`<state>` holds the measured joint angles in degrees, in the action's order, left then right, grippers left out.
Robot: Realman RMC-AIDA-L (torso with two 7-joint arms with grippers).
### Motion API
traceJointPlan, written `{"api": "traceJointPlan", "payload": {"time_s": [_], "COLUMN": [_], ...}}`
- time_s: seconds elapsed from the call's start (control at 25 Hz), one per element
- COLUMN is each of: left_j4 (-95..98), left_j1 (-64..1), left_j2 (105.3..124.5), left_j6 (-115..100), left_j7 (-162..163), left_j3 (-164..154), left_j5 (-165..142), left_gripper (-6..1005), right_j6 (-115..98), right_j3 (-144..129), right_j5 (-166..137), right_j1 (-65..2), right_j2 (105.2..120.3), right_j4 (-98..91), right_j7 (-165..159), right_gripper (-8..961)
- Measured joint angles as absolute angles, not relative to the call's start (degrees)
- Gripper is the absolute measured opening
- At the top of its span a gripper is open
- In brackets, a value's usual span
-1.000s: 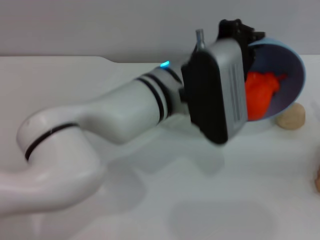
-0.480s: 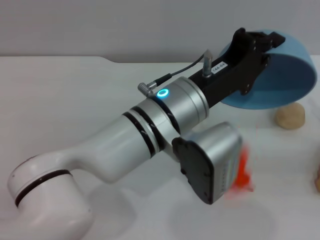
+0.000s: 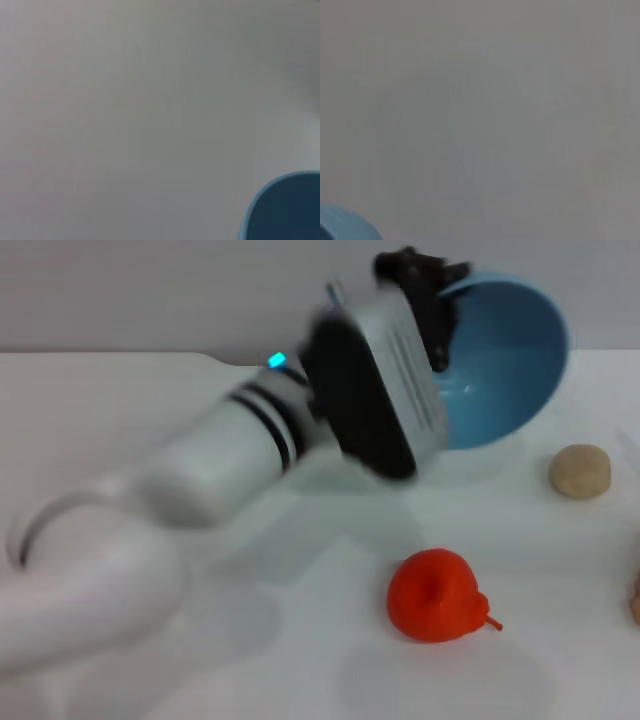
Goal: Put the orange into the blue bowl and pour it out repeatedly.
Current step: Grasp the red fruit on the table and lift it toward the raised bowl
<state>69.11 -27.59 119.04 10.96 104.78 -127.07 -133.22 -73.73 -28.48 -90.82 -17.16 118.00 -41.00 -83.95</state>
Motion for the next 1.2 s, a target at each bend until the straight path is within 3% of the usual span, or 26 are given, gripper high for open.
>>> {"api": "traceJointPlan", "payload": {"time_s": [0.32,0.64,0.76,1.0,1.2], "left_j4": [66.72,63.47,62.76,61.17,60.41], "left_j1": [-32.18,-37.45,-37.56,-37.71,-37.51], "left_j2": [118.46,118.19,118.32,118.39,118.38], "left_j6": [-14.16,-39.73,-38.00,-34.05,-32.77], "left_j7": [112.02,128.65,129.12,129.64,129.67], "left_j3": [-110.93,-96.82,-97.01,-97.33,-97.64], "left_j5": [-120.46,-120.74,-120.75,-120.42,-120.66], "left_gripper": [-2,-2,-2,-1,-1], "right_j6": [-74.62,-82.76,-86.26,-86.76,-84.60], "right_j3": [-29.06,-29.19,-30.23,-35.86,-39.35], "right_j5": [-100.84,-114.12,-119.23,-126.07,-126.23], "right_j1": [-17.40,-20.52,-23.50,-27.69,-29.99], "right_j2": [115.40,114.55,114.99,117.69,118.14], "right_j4": [-47.51,-55.31,-54.94,-49.71,-44.35], "right_j7": [-98.45,-109.49,-111.20,-112.78,-111.97], "right_gripper": [502,504,504,505,505]}}
